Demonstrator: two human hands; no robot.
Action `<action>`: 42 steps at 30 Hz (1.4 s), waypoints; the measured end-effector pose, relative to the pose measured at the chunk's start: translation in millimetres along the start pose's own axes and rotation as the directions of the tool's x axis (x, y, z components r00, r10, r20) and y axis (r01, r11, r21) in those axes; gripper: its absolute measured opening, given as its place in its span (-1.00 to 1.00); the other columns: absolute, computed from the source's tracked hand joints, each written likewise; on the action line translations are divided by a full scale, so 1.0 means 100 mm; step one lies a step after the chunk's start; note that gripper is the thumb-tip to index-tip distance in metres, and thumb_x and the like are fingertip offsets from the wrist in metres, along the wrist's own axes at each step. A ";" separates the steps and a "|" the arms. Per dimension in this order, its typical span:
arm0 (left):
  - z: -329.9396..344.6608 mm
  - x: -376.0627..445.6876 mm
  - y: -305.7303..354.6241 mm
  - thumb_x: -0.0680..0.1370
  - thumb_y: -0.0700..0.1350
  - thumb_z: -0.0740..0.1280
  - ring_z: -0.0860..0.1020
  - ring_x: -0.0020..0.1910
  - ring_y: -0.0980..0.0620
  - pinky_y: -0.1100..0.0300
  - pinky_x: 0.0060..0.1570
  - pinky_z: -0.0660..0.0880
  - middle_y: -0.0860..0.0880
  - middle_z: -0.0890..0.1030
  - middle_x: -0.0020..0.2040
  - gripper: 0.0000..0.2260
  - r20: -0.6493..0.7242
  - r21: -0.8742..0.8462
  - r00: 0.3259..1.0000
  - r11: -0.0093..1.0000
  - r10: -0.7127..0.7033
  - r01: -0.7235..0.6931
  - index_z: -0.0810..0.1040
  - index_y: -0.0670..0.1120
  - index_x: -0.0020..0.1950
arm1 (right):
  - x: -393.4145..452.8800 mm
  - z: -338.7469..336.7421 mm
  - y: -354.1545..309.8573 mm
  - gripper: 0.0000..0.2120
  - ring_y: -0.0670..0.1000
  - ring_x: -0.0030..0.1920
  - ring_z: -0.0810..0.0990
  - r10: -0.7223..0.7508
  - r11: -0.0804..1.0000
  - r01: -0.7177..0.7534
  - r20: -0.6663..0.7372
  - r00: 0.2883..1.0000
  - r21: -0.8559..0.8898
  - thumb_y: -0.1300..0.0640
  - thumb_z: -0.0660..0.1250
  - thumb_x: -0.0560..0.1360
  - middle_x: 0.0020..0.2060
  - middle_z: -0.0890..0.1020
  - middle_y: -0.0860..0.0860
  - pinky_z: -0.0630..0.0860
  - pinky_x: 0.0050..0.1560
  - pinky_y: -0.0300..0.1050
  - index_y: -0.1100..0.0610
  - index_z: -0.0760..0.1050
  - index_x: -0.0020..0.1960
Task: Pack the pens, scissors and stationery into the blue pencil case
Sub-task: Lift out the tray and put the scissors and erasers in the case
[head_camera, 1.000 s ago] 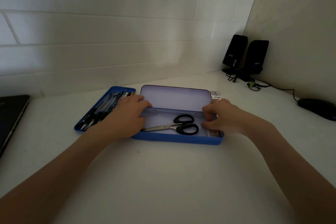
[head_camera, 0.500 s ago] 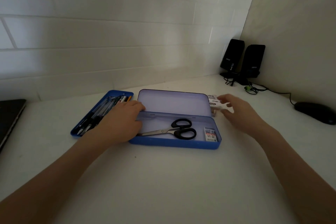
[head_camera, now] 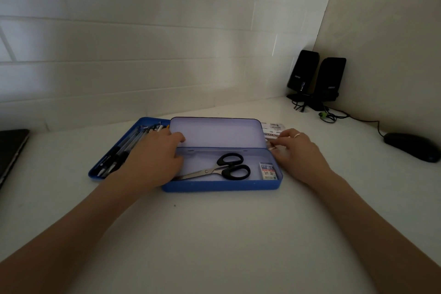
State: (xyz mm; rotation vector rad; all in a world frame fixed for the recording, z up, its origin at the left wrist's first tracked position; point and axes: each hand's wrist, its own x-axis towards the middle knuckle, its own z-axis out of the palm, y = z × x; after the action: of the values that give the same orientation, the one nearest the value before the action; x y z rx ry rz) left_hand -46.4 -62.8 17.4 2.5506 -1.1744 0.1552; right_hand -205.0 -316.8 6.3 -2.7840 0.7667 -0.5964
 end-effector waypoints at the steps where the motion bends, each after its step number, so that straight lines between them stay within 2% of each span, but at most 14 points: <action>1: 0.00 0.00 0.00 0.49 -0.17 0.21 0.44 0.13 -0.10 0.05 0.12 0.40 -0.12 0.49 0.16 -0.64 -0.006 -0.002 1.000 1.000 0.001 -0.001 0.41 -0.08 0.29 | 0.00 0.02 -0.02 -0.73 0.09 0.14 0.48 0.019 1.000 -0.019 -0.022 1.000 0.018 -0.05 0.25 0.49 0.17 0.51 0.02 0.44 0.11 0.03 -0.01 0.61 0.09; 7: 0.01 0.00 -0.02 0.48 -0.16 0.22 0.43 0.13 -0.12 0.03 0.14 0.39 -0.12 0.49 0.14 -0.64 -0.021 -0.011 1.000 1.000 -0.003 0.003 0.42 -0.08 0.28 | 0.03 0.02 0.06 -0.74 0.04 -0.04 0.52 0.082 0.995 -0.075 -0.125 0.989 0.062 -0.04 0.31 0.45 -0.01 0.56 0.04 0.51 -0.04 -0.02 0.10 0.62 -0.01; 11: 0.00 0.01 -0.01 0.48 -0.15 0.22 0.43 0.13 -0.12 0.03 0.13 0.39 -0.13 0.49 0.14 -0.64 -0.026 -0.012 1.000 1.000 -0.008 0.008 0.42 -0.07 0.29 | 0.04 -0.19 0.01 -0.81 -0.11 -0.22 0.49 0.107 0.935 -0.001 -0.279 0.954 0.355 0.01 0.35 0.47 -0.13 0.60 0.02 0.41 -0.23 -0.30 0.08 0.61 0.00; 12: 0.00 0.01 -0.01 0.48 -0.14 0.22 0.43 0.13 -0.13 0.04 0.13 0.39 -0.13 0.49 0.14 -0.64 -0.023 -0.010 1.000 1.000 -0.007 0.007 0.42 -0.07 0.28 | 0.04 -0.26 -0.04 -0.83 -0.14 -0.23 0.50 0.094 0.894 0.036 -0.265 0.960 0.447 0.03 0.37 0.46 -0.13 0.62 -0.02 0.42 -0.25 -0.37 0.06 0.61 0.01; 14: 0.00 0.00 0.00 0.48 -0.14 0.22 0.43 0.13 -0.12 0.04 0.12 0.39 -0.13 0.48 0.15 -0.64 -0.021 -0.013 1.000 1.000 -0.004 0.004 0.42 -0.07 0.28 | 0.03 -0.35 -0.16 -0.84 -0.15 -0.23 0.54 -0.027 0.838 0.101 -0.144 0.989 0.536 0.08 0.40 0.44 -0.13 0.65 -0.11 0.42 -0.26 -0.46 0.00 0.63 0.02; 17: 0.00 0.00 0.00 0.48 -0.15 0.23 0.43 0.13 -0.11 0.04 0.14 0.39 -0.11 0.48 0.15 -0.64 -0.012 -0.027 1.000 1.000 -0.006 0.005 0.43 -0.07 0.28 | -0.04 -0.30 -0.28 -0.83 -0.14 -0.18 0.54 -0.236 0.900 0.186 0.082 0.968 0.395 0.08 0.43 0.42 -0.14 0.64 -0.17 0.38 -0.22 -0.50 -0.04 0.63 0.01; 19: 0.00 0.00 -0.01 0.48 -0.15 0.23 0.43 0.13 -0.11 0.04 0.14 0.39 -0.12 0.48 0.15 -0.64 -0.013 -0.037 1.000 0.999 -0.003 0.002 0.43 -0.07 0.28 | -0.04 -0.25 -0.30 -0.84 -0.16 -0.14 0.51 -0.281 0.927 0.235 0.125 0.952 0.293 0.10 0.44 0.41 -0.12 0.62 -0.15 0.37 -0.17 -0.47 -0.03 0.63 -0.02; 22: 0.00 0.00 -0.01 0.49 -0.14 0.23 0.43 0.14 -0.11 0.05 0.14 0.38 -0.12 0.47 0.17 -0.65 -0.020 -0.035 1.000 0.999 0.000 0.000 0.43 -0.07 0.28 | -0.02 -0.26 -0.28 -0.82 -0.17 -0.14 0.45 -0.282 0.946 0.254 0.126 0.951 0.199 0.12 0.43 0.40 -0.15 0.55 -0.19 0.37 -0.11 -0.31 -0.07 0.63 -0.02; 24: -0.01 0.00 0.01 0.49 -0.13 0.22 0.42 0.16 -0.10 0.06 0.15 0.37 -0.11 0.46 0.19 -0.64 -0.016 -0.025 1.000 1.000 0.002 -0.002 0.42 -0.06 0.29 | -0.02 -0.28 -0.28 -0.80 -0.14 -0.11 0.46 -0.297 0.940 0.269 0.120 0.947 0.209 0.16 0.40 0.41 -0.15 0.55 -0.19 0.42 -0.08 -0.22 -0.09 0.63 -0.02; 26: -0.01 0.00 0.01 0.50 -0.13 0.22 0.41 0.17 -0.10 0.07 0.15 0.36 -0.11 0.46 0.20 -0.65 -0.012 -0.018 1.000 1.000 0.003 -0.003 0.42 -0.06 0.30 | -0.03 -0.26 -0.31 -0.73 -0.12 -0.08 0.49 -0.349 0.919 0.318 0.107 0.931 0.232 0.23 0.36 0.43 -0.13 0.56 -0.18 0.45 -0.04 -0.22 -0.11 0.64 -0.01; 30: 0.00 0.00 -0.01 0.49 -0.13 0.23 0.42 0.15 -0.10 0.06 0.14 0.38 -0.11 0.47 0.18 -0.65 -0.012 -0.020 1.000 1.000 0.007 -0.008 0.42 -0.06 0.29 | -0.06 -0.16 -0.36 -0.66 -0.15 -0.17 0.44 -0.415 0.907 0.394 0.153 0.897 0.146 0.29 0.30 0.45 -0.12 0.50 -0.14 0.37 -0.10 -0.28 -0.08 0.62 0.09; 33: 0.00 0.00 -0.01 0.49 -0.13 0.22 0.42 0.15 -0.10 0.06 0.15 0.38 -0.11 0.47 0.18 -0.65 -0.007 -0.015 1.000 1.000 0.005 -0.005 0.42 -0.06 0.29 | -0.08 -0.16 -0.38 -0.73 -0.13 -0.19 0.43 -0.419 0.907 0.410 0.117 0.900 0.096 0.17 0.31 0.48 -0.13 0.51 -0.12 0.33 -0.09 -0.23 -0.10 0.62 0.08; 37: 0.00 0.01 -0.01 0.49 -0.14 0.23 0.42 0.14 -0.11 0.04 0.15 0.38 -0.12 0.48 0.17 -0.66 -0.008 -0.027 1.000 1.000 0.005 -0.005 0.44 -0.07 0.27 | -0.10 -0.22 -0.40 -0.79 -0.06 0.01 0.44 -0.403 0.907 0.410 0.089 0.911 -0.095 -0.05 0.27 0.48 -0.06 0.54 -0.13 0.19 -0.03 -0.17 -0.17 0.59 0.07; 42: 0.00 0.01 -0.02 0.48 -0.15 0.23 0.43 0.11 -0.12 0.04 0.13 0.39 -0.13 0.48 0.14 -0.67 -0.011 -0.041 1.000 0.999 0.001 -0.002 0.46 -0.08 0.24 | -0.10 -0.21 -0.39 -0.80 -0.02 0.01 0.47 -0.389 0.914 0.395 0.072 0.918 -0.091 -0.05 0.25 0.49 -0.07 0.56 -0.10 0.19 -0.04 -0.16 -0.16 0.61 0.05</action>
State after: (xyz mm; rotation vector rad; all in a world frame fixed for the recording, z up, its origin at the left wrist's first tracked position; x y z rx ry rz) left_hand -44.1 -62.4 17.3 2.5105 -1.1634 0.1446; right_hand -204.2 -280.2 33.6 -3.0593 0.2267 -0.5556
